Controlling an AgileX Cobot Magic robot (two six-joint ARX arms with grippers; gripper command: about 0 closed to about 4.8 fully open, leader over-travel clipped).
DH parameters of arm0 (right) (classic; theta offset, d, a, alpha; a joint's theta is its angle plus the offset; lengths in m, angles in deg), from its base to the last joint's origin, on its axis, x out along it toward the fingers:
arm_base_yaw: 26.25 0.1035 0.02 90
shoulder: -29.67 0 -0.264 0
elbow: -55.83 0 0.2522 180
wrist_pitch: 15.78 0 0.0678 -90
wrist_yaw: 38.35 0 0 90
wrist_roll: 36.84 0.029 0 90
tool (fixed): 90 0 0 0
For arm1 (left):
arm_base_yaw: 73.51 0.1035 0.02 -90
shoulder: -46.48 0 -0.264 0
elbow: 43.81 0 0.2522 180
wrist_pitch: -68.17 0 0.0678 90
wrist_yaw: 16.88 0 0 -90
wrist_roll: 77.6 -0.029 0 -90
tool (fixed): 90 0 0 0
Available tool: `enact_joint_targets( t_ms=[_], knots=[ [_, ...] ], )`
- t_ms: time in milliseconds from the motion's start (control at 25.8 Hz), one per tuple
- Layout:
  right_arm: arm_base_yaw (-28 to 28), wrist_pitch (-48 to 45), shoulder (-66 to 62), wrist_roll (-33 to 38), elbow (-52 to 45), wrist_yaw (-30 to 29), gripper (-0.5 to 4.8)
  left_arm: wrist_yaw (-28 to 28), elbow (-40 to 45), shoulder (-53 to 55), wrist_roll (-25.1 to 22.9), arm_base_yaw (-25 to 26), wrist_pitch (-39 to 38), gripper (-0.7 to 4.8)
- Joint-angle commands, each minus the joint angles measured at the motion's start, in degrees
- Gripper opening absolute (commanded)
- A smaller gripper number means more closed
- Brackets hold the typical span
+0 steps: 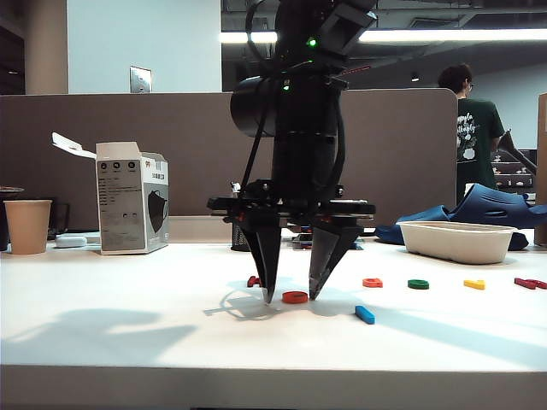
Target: Select the appropriate letters from the row of letter magnets placed on the table to arrange into the word "love".
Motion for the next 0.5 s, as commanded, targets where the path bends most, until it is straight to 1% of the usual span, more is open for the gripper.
enact_joint_targets(
  t_ms=[39,233,310,427,465,504],
  knots=[
    [1.03,0.2,-1.77,-0.13,-0.59,-0.48,1.69,-0.15,-0.15,-0.15,-0.24,0.09,0.33,-0.04],
    [1.62,0.31,-1.77,-0.13,-0.59,-0.42,1.65,-0.17,-0.15,-0.15,-0.26,0.09,0.33,-0.04],
    [1.62,0.28,-1.77,-0.13,-0.59,-0.37,1.38,-0.17,-0.15,-0.15,-0.26,0.09,0.33,-0.04],
    [1.6,0.37,-1.77,-0.13,-0.59,-0.26,1.33,-0.17,-0.15,-0.15,-0.26,0.09,0.33,-0.04],
    [1.6,0.39,-1.77,-0.15,-0.59,-0.26,1.27,-0.15,-0.15,-0.15,-0.26,0.09,0.33,-0.04],
    [1.6,0.46,-1.77,-0.15,-0.59,-0.26,1.09,-0.15,-0.15,-0.15,-0.26,0.09,0.33,-0.04]
  ],
)
